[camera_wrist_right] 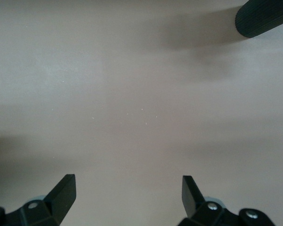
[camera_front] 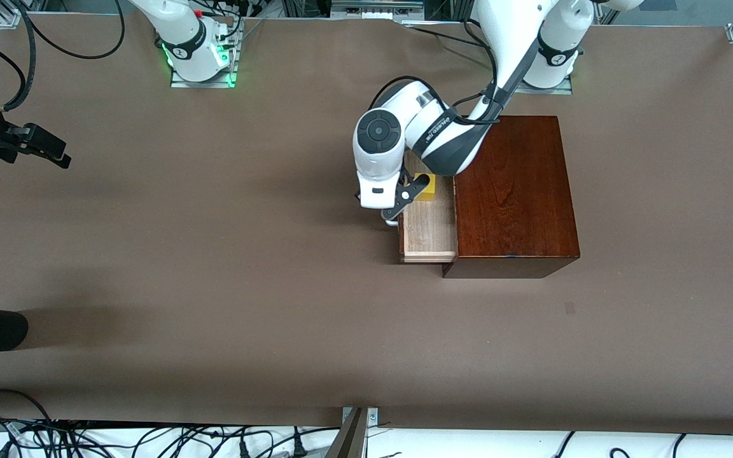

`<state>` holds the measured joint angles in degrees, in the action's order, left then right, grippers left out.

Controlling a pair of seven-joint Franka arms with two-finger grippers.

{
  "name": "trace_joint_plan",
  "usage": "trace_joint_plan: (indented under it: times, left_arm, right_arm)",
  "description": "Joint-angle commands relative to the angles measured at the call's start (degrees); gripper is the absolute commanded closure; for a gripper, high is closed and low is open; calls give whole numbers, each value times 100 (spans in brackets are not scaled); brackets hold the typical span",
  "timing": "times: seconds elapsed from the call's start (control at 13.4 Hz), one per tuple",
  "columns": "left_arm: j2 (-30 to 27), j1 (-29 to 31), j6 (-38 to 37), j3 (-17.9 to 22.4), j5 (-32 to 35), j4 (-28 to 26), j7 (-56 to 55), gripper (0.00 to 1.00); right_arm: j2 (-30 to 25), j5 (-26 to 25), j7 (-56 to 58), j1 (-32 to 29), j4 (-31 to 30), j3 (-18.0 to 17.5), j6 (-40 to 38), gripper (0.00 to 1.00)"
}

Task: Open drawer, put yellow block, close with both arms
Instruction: 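Push the drawer into the box with the left gripper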

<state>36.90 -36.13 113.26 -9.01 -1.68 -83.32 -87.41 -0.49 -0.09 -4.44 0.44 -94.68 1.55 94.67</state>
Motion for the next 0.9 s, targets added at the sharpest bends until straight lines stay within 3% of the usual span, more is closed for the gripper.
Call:
trace_joint_plan:
  times: [0.0, 0.3, 0.52, 0.82]
  left_arm:
    - [-86, 105, -444, 206, -35, 106, 496, 100]
    - [-209, 246, -936, 356, -17, -16, 953, 100]
    - [-446, 465, -972, 549, -26, -350, 1716, 100]
    - [-491, 589, -1060, 550, -26, -343, 1860, 100]
  right_arm:
    - [5, 88, 31, 35, 81, 29, -106, 0]
    - [5, 80, 40, 35, 81, 29, -115, 0]
    - [14, 88, 40, 35, 72, 29, -115, 0]
    - [22, 88, 31, 44, 72, 20, -115, 0]
